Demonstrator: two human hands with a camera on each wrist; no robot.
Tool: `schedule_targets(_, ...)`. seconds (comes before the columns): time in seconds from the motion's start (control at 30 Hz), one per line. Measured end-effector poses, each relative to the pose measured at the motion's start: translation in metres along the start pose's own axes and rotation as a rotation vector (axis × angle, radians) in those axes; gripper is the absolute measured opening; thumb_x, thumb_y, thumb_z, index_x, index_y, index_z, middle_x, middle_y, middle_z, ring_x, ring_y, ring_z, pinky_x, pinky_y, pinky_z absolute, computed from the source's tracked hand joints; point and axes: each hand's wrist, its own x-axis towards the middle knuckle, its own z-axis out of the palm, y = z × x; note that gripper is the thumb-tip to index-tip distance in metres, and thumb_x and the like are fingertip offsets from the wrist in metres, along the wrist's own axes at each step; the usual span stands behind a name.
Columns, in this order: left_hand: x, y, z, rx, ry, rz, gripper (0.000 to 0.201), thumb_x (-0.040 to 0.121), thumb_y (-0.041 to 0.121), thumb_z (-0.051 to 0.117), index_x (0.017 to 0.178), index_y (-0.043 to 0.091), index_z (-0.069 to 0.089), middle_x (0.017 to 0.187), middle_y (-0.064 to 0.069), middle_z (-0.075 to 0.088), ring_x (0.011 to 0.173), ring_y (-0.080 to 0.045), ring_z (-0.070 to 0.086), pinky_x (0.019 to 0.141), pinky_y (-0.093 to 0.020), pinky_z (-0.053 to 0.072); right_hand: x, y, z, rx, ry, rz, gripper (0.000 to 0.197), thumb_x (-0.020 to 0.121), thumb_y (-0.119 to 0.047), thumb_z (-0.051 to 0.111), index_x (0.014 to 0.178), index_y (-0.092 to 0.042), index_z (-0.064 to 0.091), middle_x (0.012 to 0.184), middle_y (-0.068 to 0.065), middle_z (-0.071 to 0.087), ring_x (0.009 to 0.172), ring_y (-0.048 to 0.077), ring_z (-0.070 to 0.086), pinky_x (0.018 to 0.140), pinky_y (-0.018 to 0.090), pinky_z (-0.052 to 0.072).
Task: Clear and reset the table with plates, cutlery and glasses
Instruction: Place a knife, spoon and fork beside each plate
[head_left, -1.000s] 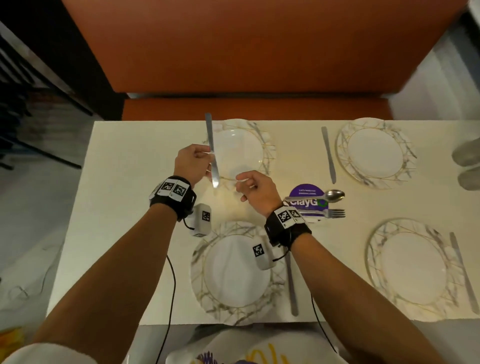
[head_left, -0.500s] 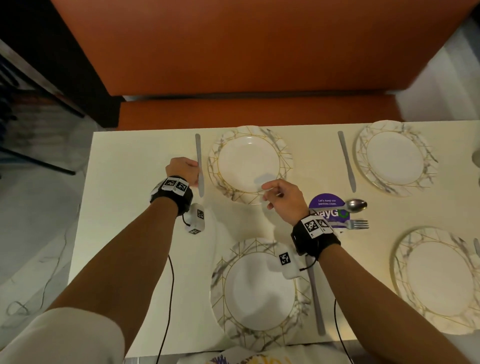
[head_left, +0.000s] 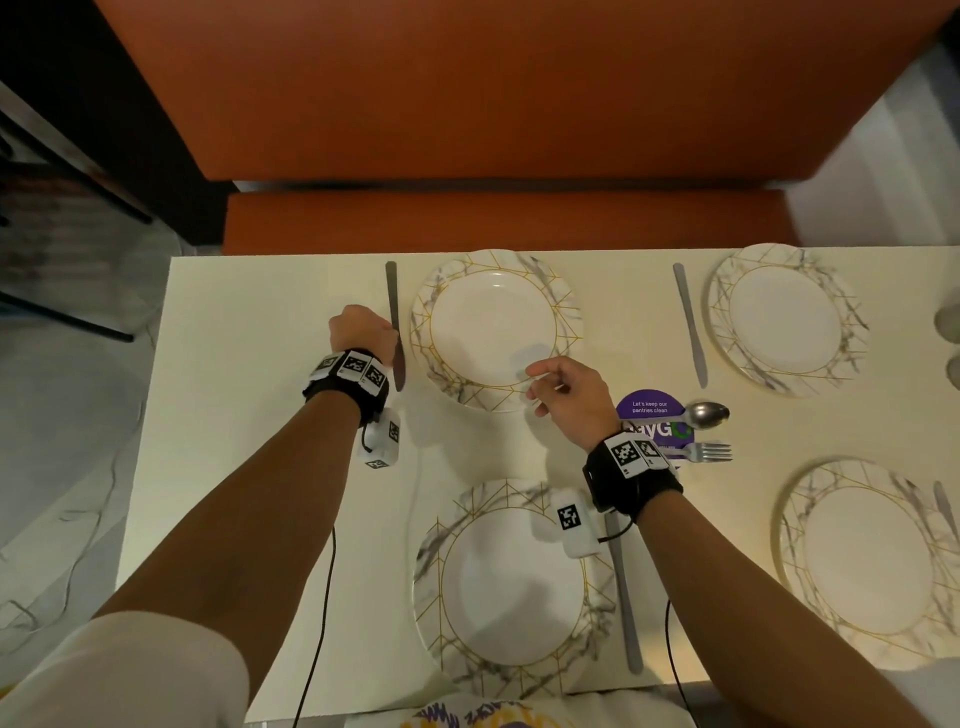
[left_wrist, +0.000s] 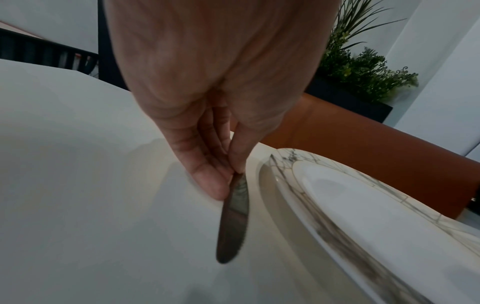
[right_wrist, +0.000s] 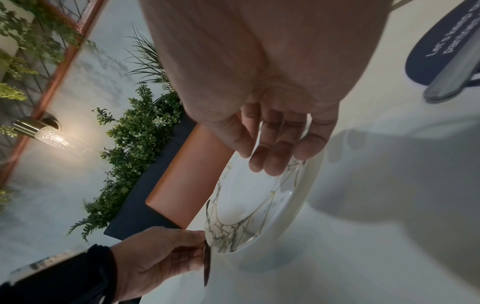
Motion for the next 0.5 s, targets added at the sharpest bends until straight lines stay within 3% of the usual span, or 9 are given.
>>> schedule_targets(0.2,-0.015,0.007,-0.004,0.069,0.024,0.068,0.012,0.093,0.013,0.070,0.093,0.009,0.081,0.102,-0.010,0.077,0.101,-0.033,0.070,0.090,-0.038,0.060,-0.002,0.000,-0.002,0.003,0.002,0.005,0.022,0.093,-0.003,0.054,0.103,-0.014,0.070,0.084,0.010,0.074,0.063,0.013,0.065,0.053,0.012,0.045)
schedule_targets(0.27,-0.017,0.007,-0.004,0.066,0.031,0.064,0.016,0.094,0.017,0.067,0.093,0.007,0.079,0.100,-0.012,0.077,0.095,-0.034,0.072,0.083,-0.036,0.061,-0.002,0.001,-0.002,0.004,0.001,0.008,0.022,0.093,-0.003,0.054,0.102,-0.015,0.070,0.083,0.009,0.074,0.063,0.015,0.065,0.052,0.012,0.044)
schedule_targets(0.33,-0.019,0.007,-0.003,0.069,0.039,0.089,0.017,0.093,0.019,0.070,0.091,0.005,0.079,0.098,-0.014,0.078,0.090,-0.034,0.074,0.084,-0.040,0.062,-0.003,0.002,-0.001,0.006,0.001,0.010,0.022,0.093,-0.003,0.054,0.102,-0.015,0.070,0.082,0.008,0.075,0.064,0.015,0.065,0.052,0.012,0.044)
schedule_targets(0.5,-0.019,0.006,-0.003,0.135,0.070,0.154,0.017,0.094,0.019,0.073,0.101,0.006,0.081,0.109,-0.011,0.077,0.103,-0.033,0.071,0.095,-0.038,0.058,-0.004,0.003,-0.003,0.014,0.007,0.019,0.022,0.093,-0.002,0.054,0.103,-0.014,0.070,0.083,0.008,0.075,0.064,0.013,0.065,0.050,0.011,0.044)
